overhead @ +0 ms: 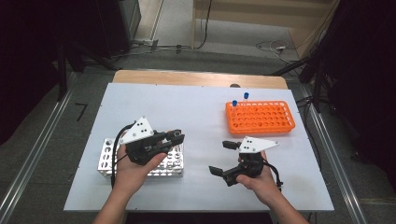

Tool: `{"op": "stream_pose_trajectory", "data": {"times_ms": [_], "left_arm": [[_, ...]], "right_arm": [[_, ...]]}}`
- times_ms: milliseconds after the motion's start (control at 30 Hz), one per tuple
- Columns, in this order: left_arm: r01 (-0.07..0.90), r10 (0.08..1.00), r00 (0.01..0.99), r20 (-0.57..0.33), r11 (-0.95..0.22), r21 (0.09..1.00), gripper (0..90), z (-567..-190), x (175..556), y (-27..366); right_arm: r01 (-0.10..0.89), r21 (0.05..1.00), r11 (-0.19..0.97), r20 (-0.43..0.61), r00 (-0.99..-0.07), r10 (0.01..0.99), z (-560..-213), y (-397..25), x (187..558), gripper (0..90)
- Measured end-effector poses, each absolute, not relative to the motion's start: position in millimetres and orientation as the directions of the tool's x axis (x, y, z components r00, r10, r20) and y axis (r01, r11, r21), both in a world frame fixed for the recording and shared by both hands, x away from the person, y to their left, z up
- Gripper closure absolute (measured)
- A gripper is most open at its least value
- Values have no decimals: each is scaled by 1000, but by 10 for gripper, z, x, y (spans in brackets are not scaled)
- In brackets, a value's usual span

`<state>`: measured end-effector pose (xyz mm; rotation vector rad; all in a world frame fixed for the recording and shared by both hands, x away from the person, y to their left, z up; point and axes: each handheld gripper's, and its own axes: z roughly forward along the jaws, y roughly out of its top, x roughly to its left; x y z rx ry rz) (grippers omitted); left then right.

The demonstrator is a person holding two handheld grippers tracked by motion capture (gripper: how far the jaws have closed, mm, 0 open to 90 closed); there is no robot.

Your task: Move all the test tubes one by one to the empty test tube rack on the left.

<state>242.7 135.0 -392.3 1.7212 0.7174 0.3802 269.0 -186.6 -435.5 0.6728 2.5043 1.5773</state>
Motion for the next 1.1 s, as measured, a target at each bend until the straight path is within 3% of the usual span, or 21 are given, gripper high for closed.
{"op": "stream_pose_trajectory", "data": {"times_ms": [700,1100], "left_arm": [[268,753,647,-122,-74,961,763,-3915,2474,1878],[289,813,571,-116,-66,955,762,-4135,2576,1944]], "right_arm": [[336,872,355,138,-866,481,-4397,-1997,2786,0],[343,870,353,138,-858,495,-4401,-2030,2806,0]]}}
